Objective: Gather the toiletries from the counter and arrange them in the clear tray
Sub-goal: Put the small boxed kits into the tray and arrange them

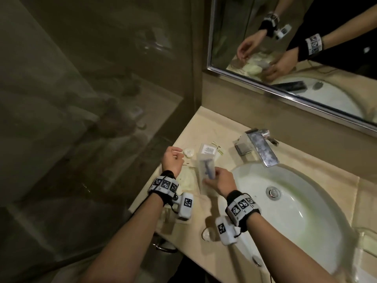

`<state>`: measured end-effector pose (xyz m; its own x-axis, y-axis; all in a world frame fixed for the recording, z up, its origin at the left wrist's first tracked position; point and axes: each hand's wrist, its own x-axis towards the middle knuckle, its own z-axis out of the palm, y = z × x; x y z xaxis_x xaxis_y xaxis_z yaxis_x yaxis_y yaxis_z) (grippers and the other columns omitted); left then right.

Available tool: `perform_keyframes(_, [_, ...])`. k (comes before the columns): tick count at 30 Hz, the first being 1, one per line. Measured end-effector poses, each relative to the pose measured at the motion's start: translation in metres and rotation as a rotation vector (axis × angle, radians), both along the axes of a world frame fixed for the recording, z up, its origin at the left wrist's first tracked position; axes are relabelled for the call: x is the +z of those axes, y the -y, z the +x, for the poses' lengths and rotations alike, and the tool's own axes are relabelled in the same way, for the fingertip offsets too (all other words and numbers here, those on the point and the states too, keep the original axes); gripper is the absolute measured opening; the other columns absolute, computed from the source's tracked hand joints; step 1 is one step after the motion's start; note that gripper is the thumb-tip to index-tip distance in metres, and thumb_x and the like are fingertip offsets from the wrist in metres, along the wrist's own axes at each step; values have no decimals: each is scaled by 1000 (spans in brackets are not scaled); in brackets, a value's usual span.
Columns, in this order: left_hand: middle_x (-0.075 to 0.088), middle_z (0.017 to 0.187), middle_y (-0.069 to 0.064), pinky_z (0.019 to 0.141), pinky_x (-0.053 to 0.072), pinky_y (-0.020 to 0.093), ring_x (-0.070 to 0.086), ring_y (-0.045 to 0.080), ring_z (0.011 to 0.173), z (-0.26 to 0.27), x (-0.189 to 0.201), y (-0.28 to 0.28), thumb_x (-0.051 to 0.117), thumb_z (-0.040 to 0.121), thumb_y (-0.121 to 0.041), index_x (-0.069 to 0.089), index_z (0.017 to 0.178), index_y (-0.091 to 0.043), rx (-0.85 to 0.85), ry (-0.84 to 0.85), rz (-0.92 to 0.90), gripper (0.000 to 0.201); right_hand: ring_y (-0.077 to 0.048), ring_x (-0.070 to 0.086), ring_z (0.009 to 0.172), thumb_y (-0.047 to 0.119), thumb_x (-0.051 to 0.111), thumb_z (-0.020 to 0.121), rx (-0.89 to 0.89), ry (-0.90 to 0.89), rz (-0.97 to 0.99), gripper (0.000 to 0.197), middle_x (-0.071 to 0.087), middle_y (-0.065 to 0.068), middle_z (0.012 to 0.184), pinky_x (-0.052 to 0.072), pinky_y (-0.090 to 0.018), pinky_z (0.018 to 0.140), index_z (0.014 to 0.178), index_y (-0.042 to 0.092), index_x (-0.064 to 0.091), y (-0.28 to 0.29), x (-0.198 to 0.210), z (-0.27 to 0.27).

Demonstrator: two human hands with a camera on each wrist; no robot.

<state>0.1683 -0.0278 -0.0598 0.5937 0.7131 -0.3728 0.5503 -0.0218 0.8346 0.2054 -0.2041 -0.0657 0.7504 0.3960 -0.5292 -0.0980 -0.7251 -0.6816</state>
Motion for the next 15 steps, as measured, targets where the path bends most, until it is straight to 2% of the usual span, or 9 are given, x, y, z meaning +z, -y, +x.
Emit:
perform_keyframes(2, [67,89,15,75,55,35,64,26,79,16,-1,13,49,87,3,60,95,-9,-105,-31,8,18,-25,65,94,27,75,82,-94,2,18,35,70,-9,103,51,-31,82,109,7,67,17,6,11])
perform_keyframes(4, [67,97,14,82,53,34,64,29,90,33,-3,31,58,85,-3,61,102,-6,-248,-112,78,18,-25,65,95,29,76,81,-166,9,24,38,70,-8,103,50,-29,80,109,5,67,34,10,19])
perform_keyframes(7, [55,119,14,98,46,38,56,31,110,51,-10,56,73,79,-17,53,118,-9,-466,-285,294,45,-26,67,93,32,75,81,-225,38,48,39,71,-8,103,53,-32,82,110,8,68,56,15,23])
perform_keyframes(11, [44,125,19,100,47,45,49,38,118,65,-14,75,78,74,-15,38,128,-11,-487,-386,379,67,-24,69,87,37,75,82,-260,34,103,39,73,-7,100,54,-30,75,110,10,69,81,19,21])
perform_keyframes(14, [40,126,21,94,49,46,52,41,115,71,-13,79,79,71,-11,35,128,-12,-468,-440,399,72,-20,66,85,38,69,87,-230,38,152,35,73,-3,100,45,-12,63,113,14,71,94,27,19])
perform_keyframes(15, [39,126,20,91,50,46,52,41,113,72,-12,80,78,71,-10,34,128,-12,-463,-458,400,72,-20,64,86,40,66,88,-216,48,161,34,72,-2,99,42,-11,61,113,16,71,99,29,19])
